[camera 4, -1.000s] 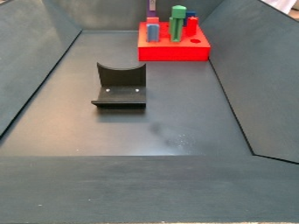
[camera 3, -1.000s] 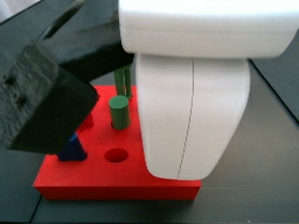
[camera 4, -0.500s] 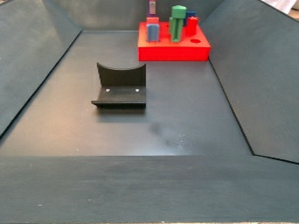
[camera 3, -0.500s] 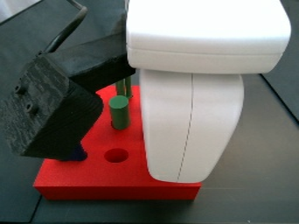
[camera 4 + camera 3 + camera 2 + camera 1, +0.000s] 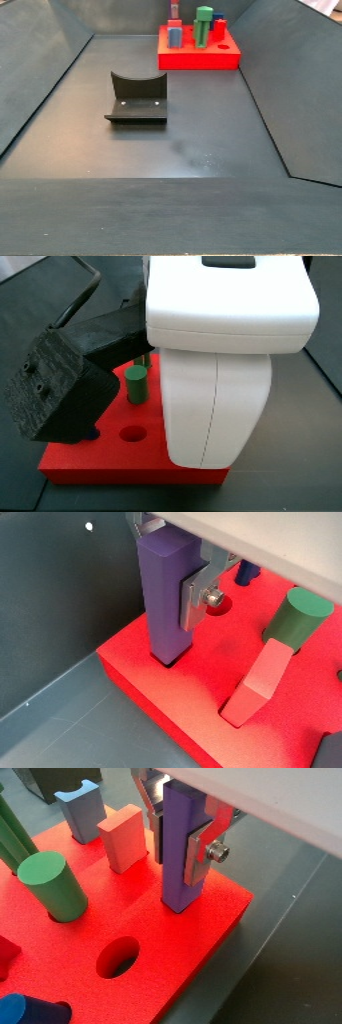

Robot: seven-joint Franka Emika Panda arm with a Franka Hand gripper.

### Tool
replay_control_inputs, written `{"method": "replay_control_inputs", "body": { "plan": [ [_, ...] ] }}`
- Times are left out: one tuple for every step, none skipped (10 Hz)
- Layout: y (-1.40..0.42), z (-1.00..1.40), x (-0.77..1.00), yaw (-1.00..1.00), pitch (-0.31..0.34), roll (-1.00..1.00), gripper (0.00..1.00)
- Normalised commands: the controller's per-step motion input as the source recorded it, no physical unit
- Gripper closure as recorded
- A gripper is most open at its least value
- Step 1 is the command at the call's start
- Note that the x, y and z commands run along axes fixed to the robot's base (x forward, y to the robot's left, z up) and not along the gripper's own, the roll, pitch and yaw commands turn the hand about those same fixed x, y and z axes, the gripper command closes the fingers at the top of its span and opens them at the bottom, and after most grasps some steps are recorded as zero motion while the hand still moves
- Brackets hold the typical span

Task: Pick up the rectangle object. Move up. Move to above the board. Insert the rectangle object.
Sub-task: Insert the rectangle object.

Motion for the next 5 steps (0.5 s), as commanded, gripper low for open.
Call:
{"method": "replay_control_inputs", "body": {
  "plan": [
    [0.00,-0.17,0.00,0.00,-0.003,-0.06,1.00],
    [0.00,-0.16,0.00,0.00,-0.003,-0.05,1.00],
    [0.00,-0.04,0.00,0.00,0.000,-0.04,1.00],
    [0.00,0.00,0.00,0.00,0.000,0.01,1.00],
    [0.00,-0.01,-0.03,0.00,0.003,0.04,1.00]
  ]
}}
